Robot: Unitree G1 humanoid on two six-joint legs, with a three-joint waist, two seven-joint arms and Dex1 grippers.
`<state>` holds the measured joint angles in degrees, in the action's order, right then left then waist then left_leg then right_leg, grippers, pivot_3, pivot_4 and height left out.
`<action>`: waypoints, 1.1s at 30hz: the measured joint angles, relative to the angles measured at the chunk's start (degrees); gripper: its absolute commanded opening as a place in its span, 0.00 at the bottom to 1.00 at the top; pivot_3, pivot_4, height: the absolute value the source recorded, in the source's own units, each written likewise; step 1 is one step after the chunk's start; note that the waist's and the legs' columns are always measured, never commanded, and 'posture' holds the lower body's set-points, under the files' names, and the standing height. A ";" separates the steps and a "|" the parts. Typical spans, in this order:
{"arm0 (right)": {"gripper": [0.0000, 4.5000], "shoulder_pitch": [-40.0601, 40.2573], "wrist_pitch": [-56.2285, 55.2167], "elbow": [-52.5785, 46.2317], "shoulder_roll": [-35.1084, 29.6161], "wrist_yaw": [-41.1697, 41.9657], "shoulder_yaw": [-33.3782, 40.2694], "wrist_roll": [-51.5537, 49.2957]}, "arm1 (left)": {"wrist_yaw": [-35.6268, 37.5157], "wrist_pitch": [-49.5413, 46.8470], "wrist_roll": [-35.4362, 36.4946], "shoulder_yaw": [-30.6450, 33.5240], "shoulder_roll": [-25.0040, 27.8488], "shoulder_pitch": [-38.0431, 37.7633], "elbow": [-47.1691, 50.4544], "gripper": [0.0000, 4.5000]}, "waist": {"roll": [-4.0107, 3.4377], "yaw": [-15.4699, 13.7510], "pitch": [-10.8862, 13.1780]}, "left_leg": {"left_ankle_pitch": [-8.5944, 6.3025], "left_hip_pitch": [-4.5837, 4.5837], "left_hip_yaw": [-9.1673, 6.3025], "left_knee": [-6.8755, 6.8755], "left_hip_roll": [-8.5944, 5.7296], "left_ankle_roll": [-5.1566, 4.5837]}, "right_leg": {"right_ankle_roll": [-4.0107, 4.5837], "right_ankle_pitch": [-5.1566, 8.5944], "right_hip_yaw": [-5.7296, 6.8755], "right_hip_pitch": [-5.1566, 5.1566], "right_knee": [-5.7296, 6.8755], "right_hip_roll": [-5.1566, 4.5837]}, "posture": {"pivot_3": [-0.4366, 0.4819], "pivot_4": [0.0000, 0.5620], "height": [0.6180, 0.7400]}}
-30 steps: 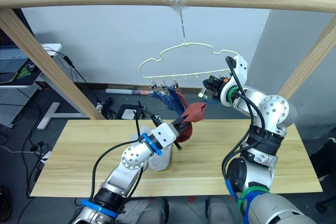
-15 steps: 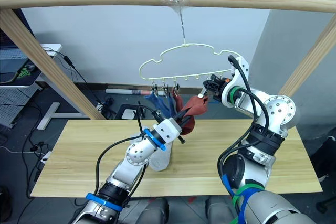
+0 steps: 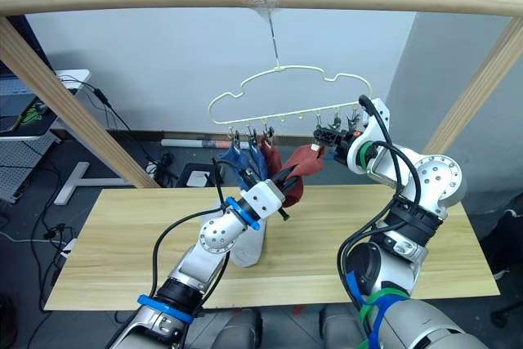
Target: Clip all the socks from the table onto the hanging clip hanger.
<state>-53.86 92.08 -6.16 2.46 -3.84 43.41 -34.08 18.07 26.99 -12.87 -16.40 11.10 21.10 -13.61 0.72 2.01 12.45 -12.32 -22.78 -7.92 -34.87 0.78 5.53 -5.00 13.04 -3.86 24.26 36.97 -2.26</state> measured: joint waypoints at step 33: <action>0.79 32.73 -50.52 -18.74 -17.10 7.36 -49.30 17.83 | 16.34 -28.79 22.31 12.28 14.13 -9.43 31.41 0.91 | 0.03 2.36 0.20 | -0.11 -0.05 0.15 -0.02 0.04 -0.18 | 0.26 0.26 -0.12 0.09 -0.08 0.02 | 0.53 0.37 1.00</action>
<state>-21.13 41.55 -24.90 -14.64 3.52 -5.89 -16.25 34.41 -1.79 9.44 -4.12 25.23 11.66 17.80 0.75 4.38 12.65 -12.43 -22.83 -7.78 -34.89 0.82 5.35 -4.74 13.30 -3.98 24.35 36.88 -2.24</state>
